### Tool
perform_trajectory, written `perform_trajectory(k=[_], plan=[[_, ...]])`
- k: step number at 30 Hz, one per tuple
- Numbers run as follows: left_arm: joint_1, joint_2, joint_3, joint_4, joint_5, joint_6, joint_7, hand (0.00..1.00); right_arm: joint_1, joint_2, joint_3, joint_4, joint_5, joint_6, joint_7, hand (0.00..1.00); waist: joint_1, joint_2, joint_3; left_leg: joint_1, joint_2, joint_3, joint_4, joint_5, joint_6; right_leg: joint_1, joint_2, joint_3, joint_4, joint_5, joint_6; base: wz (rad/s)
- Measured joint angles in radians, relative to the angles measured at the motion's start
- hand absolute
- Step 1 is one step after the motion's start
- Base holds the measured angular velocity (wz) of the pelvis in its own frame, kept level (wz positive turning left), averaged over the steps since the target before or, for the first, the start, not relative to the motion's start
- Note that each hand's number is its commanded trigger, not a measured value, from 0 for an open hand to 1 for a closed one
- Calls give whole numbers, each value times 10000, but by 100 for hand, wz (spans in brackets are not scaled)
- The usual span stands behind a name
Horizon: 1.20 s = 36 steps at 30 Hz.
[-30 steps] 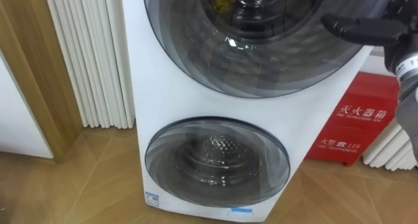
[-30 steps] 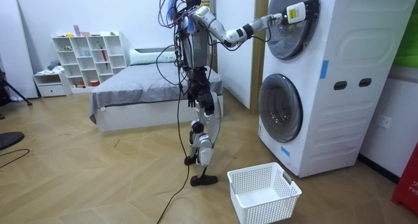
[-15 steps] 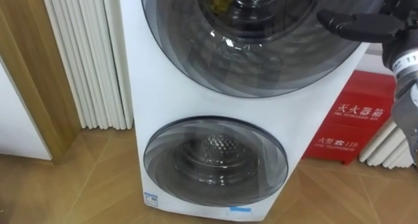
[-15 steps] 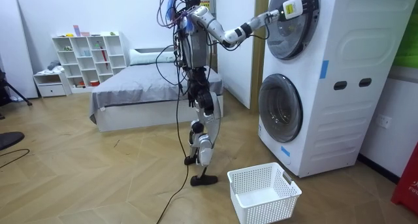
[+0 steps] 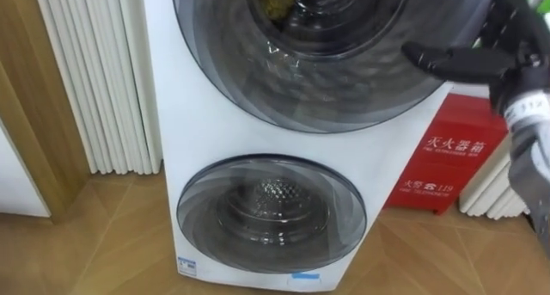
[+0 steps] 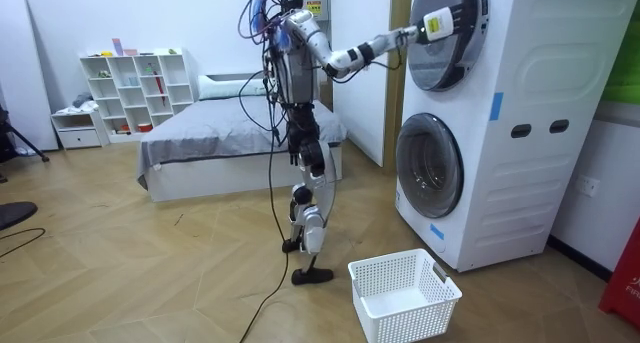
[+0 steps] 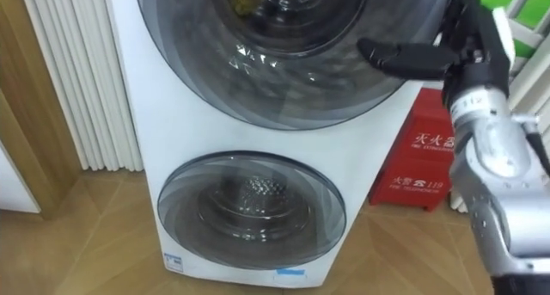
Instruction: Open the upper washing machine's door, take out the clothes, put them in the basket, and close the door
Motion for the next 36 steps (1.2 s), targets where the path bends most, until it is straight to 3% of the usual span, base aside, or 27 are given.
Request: perform_trajectory(k=[6,8,11,18,21,27,36], plan=[[-53,-24,-561,292,-95,-17,20,0,1815,604,48,-1169,16,-100,406,0,-57,297,-40,25,49,117,38,-39,-27,57,81,219,-129,74,-15,-7],[-46,-20,-556,292,-96,-88,20,0,2134,731,144,-1370,18,-88,605,0,-97,424,-83,55,46,136,47,-37,-25,59,79,239,-124,74,-15,-4],[-37,-10,-550,288,-101,-341,20,0,2353,741,320,-1827,43,-86,621,0,-133,593,-75,125,44,224,-13,-35,-24,54,83,315,-113,69,-9,-8],[-12,-49,-363,497,-101,-777,19,0,2360,726,-37,-2872,252,16,468,0,-198,376,-114,132,38,320,-77,-32,-21,-76,86,400,-88,65,-1,-5],[7,-157,120,532,-93,-927,19,0,2339,721,-485,-3726,408,14,392,0,-195,310,-99,131,40,307,-79,-32,-21,-78,92,396,-93,62,3,0],[73,-190,297,689,-82,-1147,19,0,2336,720,-1155,-5374,474,-87,520,0,-374,168,-24,96,45,288,-73,-33,-22,-82,89,344,-113,61,2,1],[214,-267,333,869,-94,-1147,19,0,1691,392,-1322,-6892,970,-261,623,0,-625,249,-51,84,32,328,-77,-40,-21,-78,91,409,-107,56,11,0]])
